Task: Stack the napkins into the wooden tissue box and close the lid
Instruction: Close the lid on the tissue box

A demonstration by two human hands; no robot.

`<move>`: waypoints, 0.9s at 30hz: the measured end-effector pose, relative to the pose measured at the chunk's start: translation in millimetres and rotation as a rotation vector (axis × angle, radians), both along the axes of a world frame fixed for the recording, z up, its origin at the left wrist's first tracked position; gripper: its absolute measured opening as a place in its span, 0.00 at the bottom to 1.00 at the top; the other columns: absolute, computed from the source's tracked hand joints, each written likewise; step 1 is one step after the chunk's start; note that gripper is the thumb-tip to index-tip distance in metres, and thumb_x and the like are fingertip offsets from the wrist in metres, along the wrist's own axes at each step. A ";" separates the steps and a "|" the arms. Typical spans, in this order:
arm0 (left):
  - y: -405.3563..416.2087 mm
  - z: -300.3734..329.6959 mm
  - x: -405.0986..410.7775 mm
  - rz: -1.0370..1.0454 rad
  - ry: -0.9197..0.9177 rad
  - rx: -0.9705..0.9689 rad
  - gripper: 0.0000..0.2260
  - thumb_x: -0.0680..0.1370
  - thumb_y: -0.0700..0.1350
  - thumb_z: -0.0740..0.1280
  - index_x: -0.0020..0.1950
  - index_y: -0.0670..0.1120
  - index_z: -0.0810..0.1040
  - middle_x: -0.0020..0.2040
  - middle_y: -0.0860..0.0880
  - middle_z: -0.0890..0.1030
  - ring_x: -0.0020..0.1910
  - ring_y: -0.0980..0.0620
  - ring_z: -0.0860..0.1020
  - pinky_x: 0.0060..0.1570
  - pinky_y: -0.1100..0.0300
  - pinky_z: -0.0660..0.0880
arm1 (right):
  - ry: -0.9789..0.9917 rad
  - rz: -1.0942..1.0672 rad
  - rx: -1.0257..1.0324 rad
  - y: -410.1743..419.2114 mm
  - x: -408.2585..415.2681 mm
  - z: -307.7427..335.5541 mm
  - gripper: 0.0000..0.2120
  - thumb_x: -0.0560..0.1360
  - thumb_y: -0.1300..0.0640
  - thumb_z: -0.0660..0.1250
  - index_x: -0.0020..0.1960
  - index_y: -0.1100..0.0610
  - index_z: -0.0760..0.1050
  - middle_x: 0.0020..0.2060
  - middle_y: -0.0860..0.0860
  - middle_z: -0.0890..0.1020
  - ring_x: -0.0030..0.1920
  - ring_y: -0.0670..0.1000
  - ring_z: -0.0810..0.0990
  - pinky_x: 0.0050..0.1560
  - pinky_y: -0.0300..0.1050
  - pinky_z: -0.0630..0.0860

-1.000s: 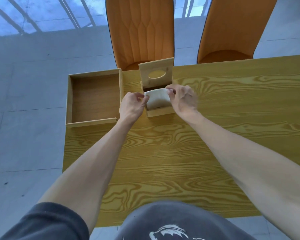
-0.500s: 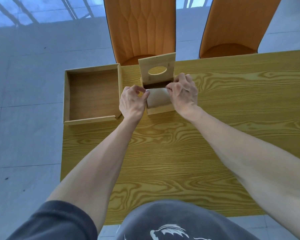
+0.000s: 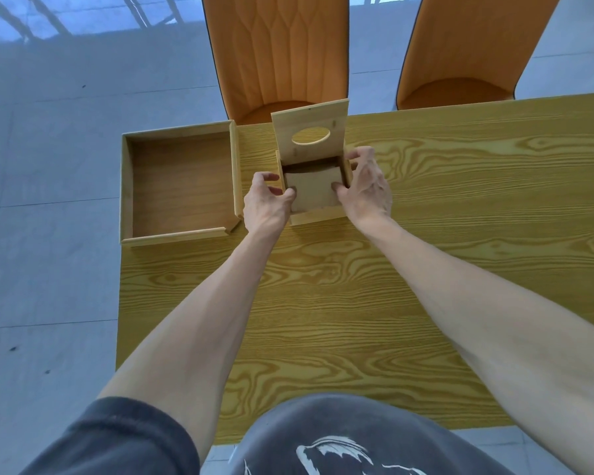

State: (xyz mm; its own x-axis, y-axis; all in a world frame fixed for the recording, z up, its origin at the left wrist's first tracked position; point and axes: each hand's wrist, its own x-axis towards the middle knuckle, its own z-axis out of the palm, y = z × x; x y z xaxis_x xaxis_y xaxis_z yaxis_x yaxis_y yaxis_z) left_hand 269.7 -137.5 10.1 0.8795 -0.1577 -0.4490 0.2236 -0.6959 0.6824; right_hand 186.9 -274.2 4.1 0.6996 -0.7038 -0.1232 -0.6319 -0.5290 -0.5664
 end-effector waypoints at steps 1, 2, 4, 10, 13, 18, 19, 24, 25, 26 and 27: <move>0.3 -1.1 -0.5 0.019 0.026 -0.022 0.19 0.76 0.48 0.72 0.66 0.50 0.74 0.45 0.55 0.78 0.40 0.55 0.79 0.46 0.56 0.79 | -0.010 -0.020 0.032 -1.4 -0.3 -0.6 0.24 0.74 0.59 0.73 0.64 0.56 0.64 0.58 0.54 0.79 0.57 0.54 0.80 0.46 0.42 0.72; 0.8 -2.3 -0.6 0.034 0.046 -0.039 0.19 0.76 0.48 0.72 0.66 0.50 0.74 0.44 0.56 0.78 0.39 0.55 0.79 0.48 0.54 0.80 | -0.013 -0.040 0.065 -2.4 -0.6 -1.0 0.24 0.74 0.58 0.73 0.65 0.56 0.64 0.59 0.54 0.79 0.57 0.54 0.80 0.47 0.42 0.72; 1.1 -2.5 -0.9 0.051 0.068 -0.060 0.18 0.76 0.48 0.72 0.65 0.50 0.74 0.44 0.56 0.77 0.40 0.52 0.80 0.51 0.49 0.82 | -0.015 -0.064 0.119 -4.3 -1.9 -1.7 0.24 0.74 0.56 0.73 0.65 0.55 0.65 0.58 0.54 0.80 0.57 0.54 0.80 0.49 0.44 0.74; 8.7 10.2 -1.8 -0.042 0.047 -0.080 0.20 0.78 0.54 0.69 0.68 0.50 0.73 0.50 0.53 0.79 0.48 0.50 0.81 0.55 0.47 0.81 | -0.055 -0.065 0.181 -9.5 -8.9 3.6 0.21 0.78 0.44 0.65 0.65 0.54 0.70 0.55 0.51 0.82 0.52 0.53 0.81 0.49 0.48 0.78; 13.0 24.4 3.9 -0.054 0.009 -0.112 0.19 0.80 0.58 0.66 0.66 0.50 0.75 0.53 0.50 0.81 0.53 0.49 0.82 0.56 0.45 0.81 | -0.120 -0.066 0.175 -13.6 -7.6 17.1 0.20 0.82 0.44 0.58 0.65 0.57 0.72 0.55 0.54 0.83 0.51 0.54 0.82 0.44 0.44 0.75; 6.5 59.5 19.2 0.018 -0.090 -0.227 0.18 0.82 0.58 0.61 0.66 0.49 0.75 0.57 0.48 0.82 0.55 0.47 0.82 0.57 0.46 0.81 | -0.264 -0.128 0.131 -21.5 5.9 48.8 0.18 0.84 0.46 0.55 0.63 0.57 0.74 0.56 0.55 0.83 0.52 0.55 0.82 0.47 0.47 0.78; 3.7 66.1 21.9 0.035 -0.101 -0.251 0.19 0.82 0.58 0.60 0.66 0.48 0.75 0.58 0.47 0.81 0.55 0.47 0.82 0.57 0.46 0.81 | -0.275 -0.133 0.121 -23.1 9.3 54.5 0.18 0.83 0.46 0.55 0.63 0.56 0.74 0.56 0.55 0.83 0.53 0.55 0.82 0.46 0.46 0.77; -12.0 87.6 29.4 0.086 -0.115 -0.297 0.21 0.83 0.59 0.59 0.68 0.47 0.76 0.62 0.45 0.81 0.59 0.47 0.80 0.60 0.46 0.79 | -0.288 -0.106 0.093 -27.6 27.9 74.0 0.17 0.83 0.46 0.55 0.62 0.54 0.76 0.58 0.55 0.81 0.57 0.53 0.79 0.45 0.40 0.68; -15.0 89.6 30.0 0.082 -0.112 -0.293 0.21 0.83 0.58 0.59 0.69 0.47 0.76 0.63 0.45 0.81 0.59 0.47 0.80 0.61 0.46 0.79 | -0.281 -0.100 0.093 -27.9 31.8 76.1 0.18 0.83 0.45 0.55 0.63 0.54 0.76 0.59 0.55 0.81 0.57 0.53 0.79 0.45 0.40 0.68; -17.3 91.0 30.5 0.078 -0.108 -0.284 0.21 0.83 0.58 0.59 0.69 0.47 0.76 0.64 0.46 0.81 0.60 0.47 0.80 0.61 0.47 0.79 | -0.267 -0.094 0.105 -27.7 35.5 77.5 0.18 0.83 0.45 0.55 0.63 0.54 0.76 0.59 0.55 0.81 0.57 0.53 0.79 0.46 0.41 0.69; -19.0 91.1 31.0 0.071 -0.105 -0.274 0.21 0.83 0.58 0.59 0.69 0.47 0.76 0.64 0.46 0.81 0.60 0.47 0.80 0.62 0.47 0.79 | -0.253 -0.087 0.128 -27.1 38.9 78.1 0.19 0.83 0.44 0.55 0.64 0.54 0.77 0.60 0.55 0.81 0.58 0.54 0.80 0.47 0.41 0.71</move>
